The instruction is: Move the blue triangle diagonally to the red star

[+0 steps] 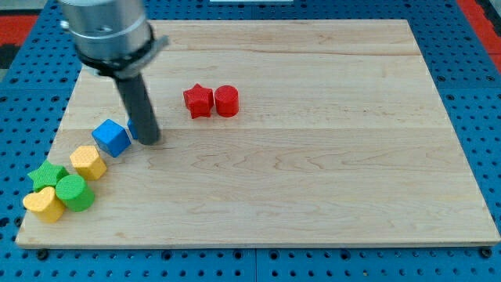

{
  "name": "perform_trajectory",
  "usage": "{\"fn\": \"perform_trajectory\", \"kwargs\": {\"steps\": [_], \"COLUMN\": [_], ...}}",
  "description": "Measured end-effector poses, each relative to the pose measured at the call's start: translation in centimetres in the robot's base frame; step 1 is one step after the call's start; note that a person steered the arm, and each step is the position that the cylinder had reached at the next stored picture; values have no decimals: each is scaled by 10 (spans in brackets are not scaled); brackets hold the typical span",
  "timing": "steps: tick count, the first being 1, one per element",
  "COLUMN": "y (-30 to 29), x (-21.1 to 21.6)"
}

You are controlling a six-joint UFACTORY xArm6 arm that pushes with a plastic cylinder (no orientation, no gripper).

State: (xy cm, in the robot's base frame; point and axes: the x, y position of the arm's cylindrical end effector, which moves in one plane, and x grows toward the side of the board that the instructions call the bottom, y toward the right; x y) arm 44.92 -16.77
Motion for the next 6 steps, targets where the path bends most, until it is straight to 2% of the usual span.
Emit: {"fn": "perform_trajectory", "kwargs": {"steps": [1,2,4,5,6], "y": [-53,-76,-12,-8,36], "x": [-59,-109,-131,-182,-201]}}
